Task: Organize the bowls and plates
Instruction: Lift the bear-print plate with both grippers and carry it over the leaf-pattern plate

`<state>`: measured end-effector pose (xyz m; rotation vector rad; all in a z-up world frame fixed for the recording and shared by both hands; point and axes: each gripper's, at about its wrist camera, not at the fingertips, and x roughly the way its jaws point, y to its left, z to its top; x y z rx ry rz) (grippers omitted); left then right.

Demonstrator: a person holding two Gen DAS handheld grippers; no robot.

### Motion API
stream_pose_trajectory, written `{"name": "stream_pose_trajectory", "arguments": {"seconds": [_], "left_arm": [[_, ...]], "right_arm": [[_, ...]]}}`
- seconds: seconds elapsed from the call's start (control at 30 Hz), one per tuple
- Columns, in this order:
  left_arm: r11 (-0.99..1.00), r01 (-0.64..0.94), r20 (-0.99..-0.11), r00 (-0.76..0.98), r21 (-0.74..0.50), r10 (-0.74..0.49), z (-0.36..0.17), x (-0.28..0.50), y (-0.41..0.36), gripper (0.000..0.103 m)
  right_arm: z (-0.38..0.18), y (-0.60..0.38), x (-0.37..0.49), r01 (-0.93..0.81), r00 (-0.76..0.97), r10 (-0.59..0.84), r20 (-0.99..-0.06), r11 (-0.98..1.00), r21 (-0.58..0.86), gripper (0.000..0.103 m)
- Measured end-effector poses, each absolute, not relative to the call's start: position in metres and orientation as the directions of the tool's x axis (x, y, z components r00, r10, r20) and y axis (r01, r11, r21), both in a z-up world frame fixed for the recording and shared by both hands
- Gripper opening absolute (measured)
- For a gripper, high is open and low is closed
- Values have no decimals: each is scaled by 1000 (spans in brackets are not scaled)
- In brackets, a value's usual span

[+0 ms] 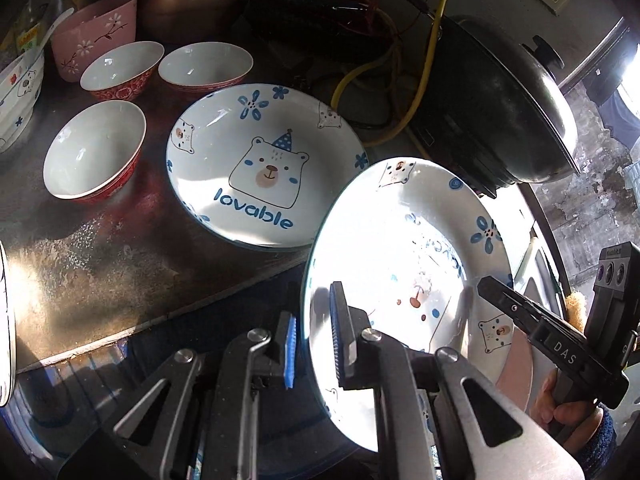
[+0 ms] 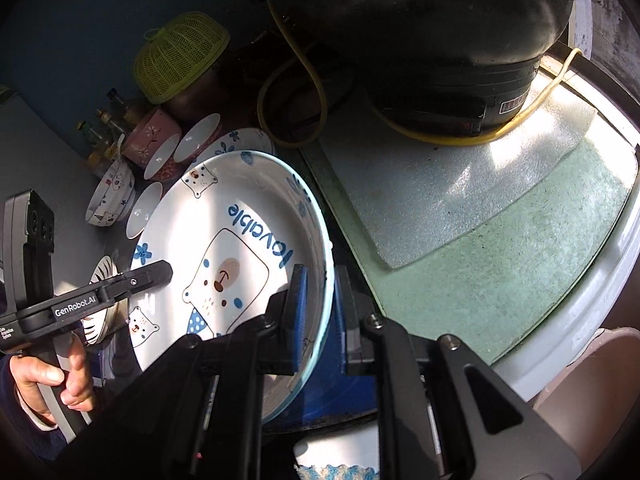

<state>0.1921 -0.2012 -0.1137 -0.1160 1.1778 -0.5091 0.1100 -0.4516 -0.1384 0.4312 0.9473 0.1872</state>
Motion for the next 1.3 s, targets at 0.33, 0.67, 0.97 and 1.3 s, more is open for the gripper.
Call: {"name": "stream_pose_trajectory", "arguments": {"seconds": [0.33,0.67,0.97,1.3], "left_arm": [[925,182,-854,357,-333,-378,-109,188,-104,13],[945,36,-856,412,-326,-311,-108,181,-14,13],[943,-71,-862,432,-325,-265,-117,173,50,13],[929,-168,-869,438,-329,-228,-129,165,104,13]], "right_arm": [[-129,-367,130,-119,526,428,-735,893,435,14],[-126,-280,149,-259,460,501,-733,866,429,14],[-130,-218,163,-343,399,539,-742,838,424,14],[-135,-162,169,-418,340,557,-758,811,409,14]]}}
